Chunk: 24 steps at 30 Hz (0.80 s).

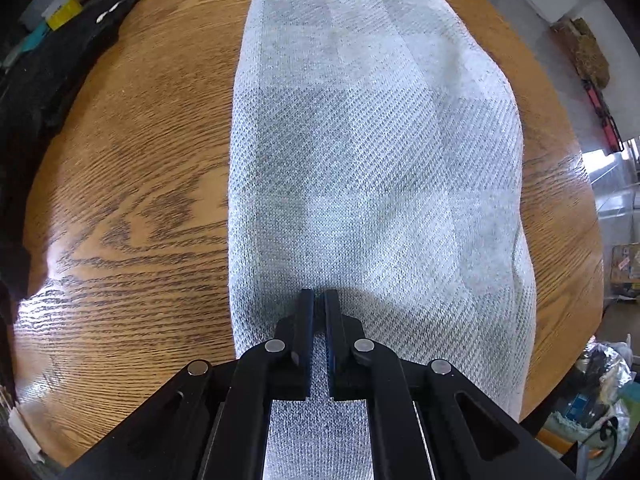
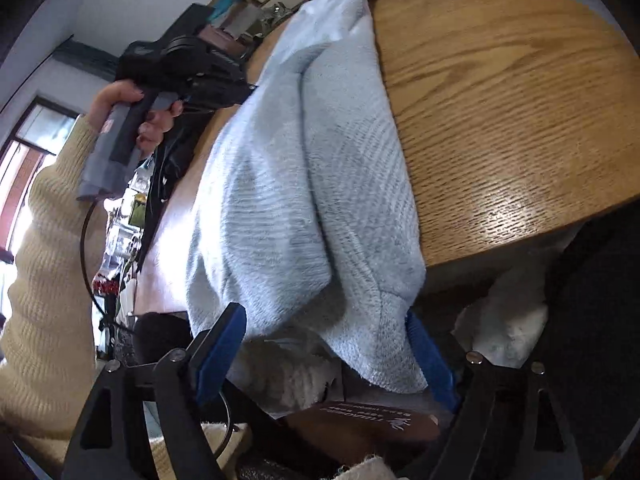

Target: Fold clothes

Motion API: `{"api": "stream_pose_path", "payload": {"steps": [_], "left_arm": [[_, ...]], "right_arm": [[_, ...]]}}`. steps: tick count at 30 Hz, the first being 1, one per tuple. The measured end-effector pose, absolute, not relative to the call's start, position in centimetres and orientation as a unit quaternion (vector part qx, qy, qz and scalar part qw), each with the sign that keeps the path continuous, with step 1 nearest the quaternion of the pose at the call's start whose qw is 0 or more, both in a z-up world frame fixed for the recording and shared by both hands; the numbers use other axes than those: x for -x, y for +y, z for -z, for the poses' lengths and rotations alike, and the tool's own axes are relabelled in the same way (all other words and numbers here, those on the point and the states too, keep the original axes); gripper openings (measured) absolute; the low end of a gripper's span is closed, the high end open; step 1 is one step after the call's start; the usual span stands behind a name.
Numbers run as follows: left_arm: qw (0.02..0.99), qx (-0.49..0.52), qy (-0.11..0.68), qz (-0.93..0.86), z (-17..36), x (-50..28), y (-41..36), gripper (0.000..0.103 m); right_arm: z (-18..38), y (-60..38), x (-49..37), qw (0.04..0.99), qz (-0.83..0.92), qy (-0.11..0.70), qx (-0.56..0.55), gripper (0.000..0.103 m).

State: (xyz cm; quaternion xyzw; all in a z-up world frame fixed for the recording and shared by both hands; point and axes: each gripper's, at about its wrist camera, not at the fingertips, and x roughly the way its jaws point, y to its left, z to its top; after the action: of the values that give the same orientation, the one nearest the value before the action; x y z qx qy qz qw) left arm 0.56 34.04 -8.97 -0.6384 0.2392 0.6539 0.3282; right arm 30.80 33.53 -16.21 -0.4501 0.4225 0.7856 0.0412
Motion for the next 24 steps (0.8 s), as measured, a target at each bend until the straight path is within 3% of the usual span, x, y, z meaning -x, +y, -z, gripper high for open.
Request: {"api": "stream_pose_path", "payload": {"steps": [6,11,24], "left_arm": [[0.334,0.648,0.237,-0.643,8.8,-0.9,33.5,0.006],[0.338,0.641,0.250,-0.642,8.5,-1.8,33.2,0.006],[0.356,0.644,0.244,-0.631,7.9,-3.4,31.5,0.006]], "right_arm": [[17.1,33.2,-29.4,0.088,-0.755,0.460,0.459,0.085],[17.4,31.8,-27.0,0.109,-0.745,0.440,0.490,0.088],[18.9,31.6,-26.1,0.121,-0.719,0.483,0.485,0.094]]}}
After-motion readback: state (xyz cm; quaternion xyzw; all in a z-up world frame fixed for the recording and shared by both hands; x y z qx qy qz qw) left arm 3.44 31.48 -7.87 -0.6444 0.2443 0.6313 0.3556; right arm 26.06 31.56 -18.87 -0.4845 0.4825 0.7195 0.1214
